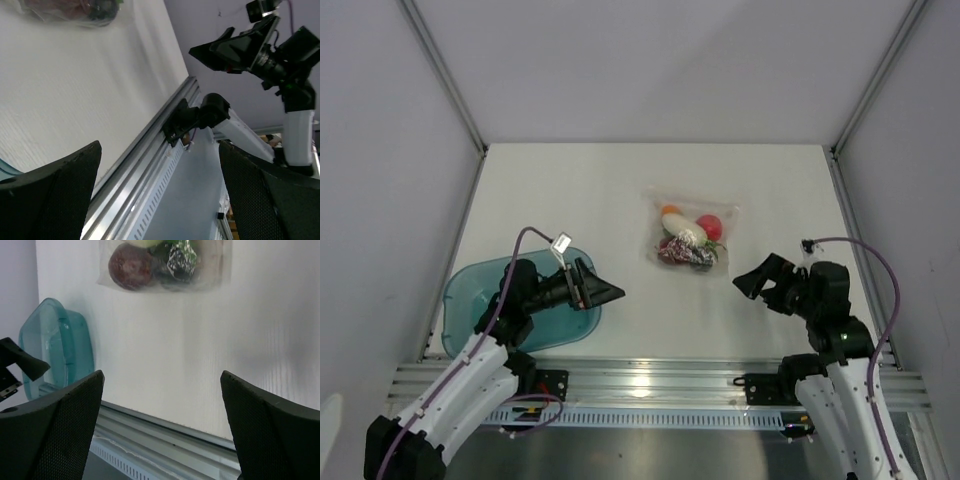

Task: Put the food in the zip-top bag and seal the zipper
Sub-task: Reset both arms

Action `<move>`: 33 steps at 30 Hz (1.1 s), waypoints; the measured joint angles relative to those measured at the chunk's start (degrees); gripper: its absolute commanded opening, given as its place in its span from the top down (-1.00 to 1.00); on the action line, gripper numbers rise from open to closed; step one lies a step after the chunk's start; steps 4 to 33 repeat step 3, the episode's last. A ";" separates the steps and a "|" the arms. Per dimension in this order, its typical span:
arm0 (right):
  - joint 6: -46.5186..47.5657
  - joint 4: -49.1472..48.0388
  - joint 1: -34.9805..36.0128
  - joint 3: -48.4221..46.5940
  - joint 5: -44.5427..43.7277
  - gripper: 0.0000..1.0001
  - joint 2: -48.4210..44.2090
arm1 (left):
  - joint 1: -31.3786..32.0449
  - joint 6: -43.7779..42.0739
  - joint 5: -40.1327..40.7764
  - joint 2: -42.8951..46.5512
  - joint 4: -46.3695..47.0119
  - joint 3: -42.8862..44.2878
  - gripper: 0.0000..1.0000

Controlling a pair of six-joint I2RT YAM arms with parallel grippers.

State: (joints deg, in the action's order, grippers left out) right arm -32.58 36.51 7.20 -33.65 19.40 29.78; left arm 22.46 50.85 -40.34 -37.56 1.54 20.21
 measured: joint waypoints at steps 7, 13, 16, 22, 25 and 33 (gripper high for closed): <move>-2.82 2.27 0.00 4.09 0.70 -0.99 -9.16 | -0.09 5.35 -1.64 6.40 11.30 -9.25 -0.99; -2.82 2.27 0.00 4.09 0.70 -0.99 -9.16 | -0.09 5.35 -1.64 6.40 11.30 -9.25 -0.99; -2.82 2.27 0.00 4.09 0.70 -0.99 -9.16 | -0.09 5.35 -1.64 6.40 11.30 -9.25 -0.99; -2.82 2.27 0.00 4.09 0.70 -0.99 -9.16 | -0.09 5.35 -1.64 6.40 11.30 -9.25 -0.99; -2.82 2.27 0.00 4.09 0.70 -0.99 -9.16 | -0.09 5.35 -1.64 6.40 11.30 -9.25 -0.99; -2.82 2.27 0.00 4.09 0.70 -0.99 -9.16 | -0.09 5.35 -1.64 6.40 11.30 -9.25 -0.99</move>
